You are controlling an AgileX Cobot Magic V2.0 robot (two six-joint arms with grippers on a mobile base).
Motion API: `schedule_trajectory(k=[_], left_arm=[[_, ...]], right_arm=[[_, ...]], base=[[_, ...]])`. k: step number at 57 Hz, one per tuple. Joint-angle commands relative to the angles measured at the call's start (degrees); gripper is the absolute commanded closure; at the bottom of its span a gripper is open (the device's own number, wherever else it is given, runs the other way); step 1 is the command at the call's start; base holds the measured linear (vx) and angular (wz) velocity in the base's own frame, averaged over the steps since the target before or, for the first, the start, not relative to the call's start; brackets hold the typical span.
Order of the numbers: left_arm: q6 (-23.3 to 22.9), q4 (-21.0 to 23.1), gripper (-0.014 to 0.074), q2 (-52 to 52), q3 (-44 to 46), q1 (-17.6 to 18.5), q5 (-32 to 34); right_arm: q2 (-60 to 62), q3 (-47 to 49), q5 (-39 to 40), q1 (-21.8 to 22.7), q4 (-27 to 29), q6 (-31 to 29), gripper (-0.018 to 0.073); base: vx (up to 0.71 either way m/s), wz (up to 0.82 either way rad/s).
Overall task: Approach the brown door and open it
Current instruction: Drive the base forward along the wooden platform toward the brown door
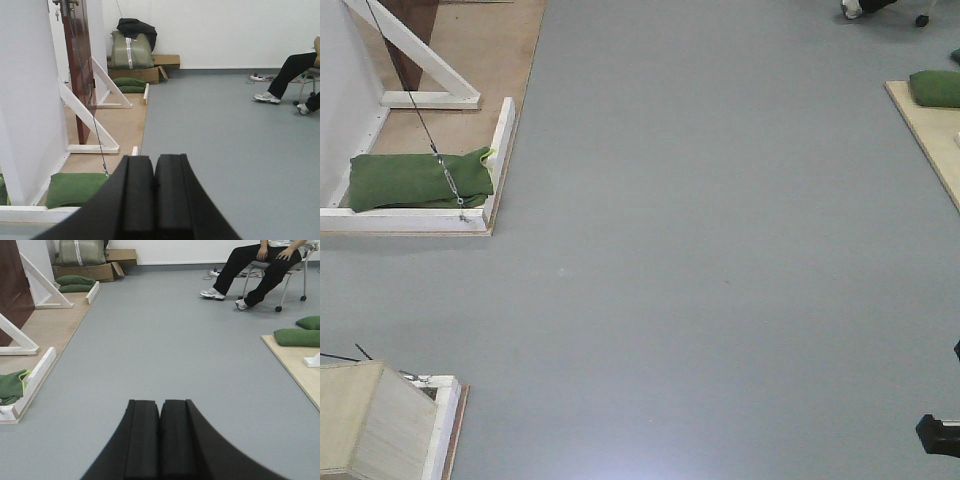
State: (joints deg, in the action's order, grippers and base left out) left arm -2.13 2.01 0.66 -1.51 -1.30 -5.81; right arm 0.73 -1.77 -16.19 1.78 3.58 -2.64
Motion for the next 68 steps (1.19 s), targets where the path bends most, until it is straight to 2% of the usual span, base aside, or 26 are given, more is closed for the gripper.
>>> schedule_trajectory(k=[1,40,56,68], left_arm=[[-0.07,0.11,0.06,0.91,1.01,0.07,4.44],[-0.07,0.11,0.06,0.96,1.01,0.06,4.44],[-0.07,0.11,0.06,1.03,1.01,2.02,4.44],[-0.07,0.11,0.06,1.03,1.01,1.7,4.44]], right_arm=[[0.62,-0.34,4.69,0.15,-0.01,-0.32,0.0559],[0.81,-0.34,4.69,0.15,-0.01,-0.32,0.0559],[0.8,-0.34,4.67,0.15,-0.01,-0.32,0.0559],[0.8,-0.34,4.67,0.15,-0.01,-0.32,0.0559]], base=[[0.0,0.0],[0.0,0.0],[0.02,0.0],[0.07,0.0]])
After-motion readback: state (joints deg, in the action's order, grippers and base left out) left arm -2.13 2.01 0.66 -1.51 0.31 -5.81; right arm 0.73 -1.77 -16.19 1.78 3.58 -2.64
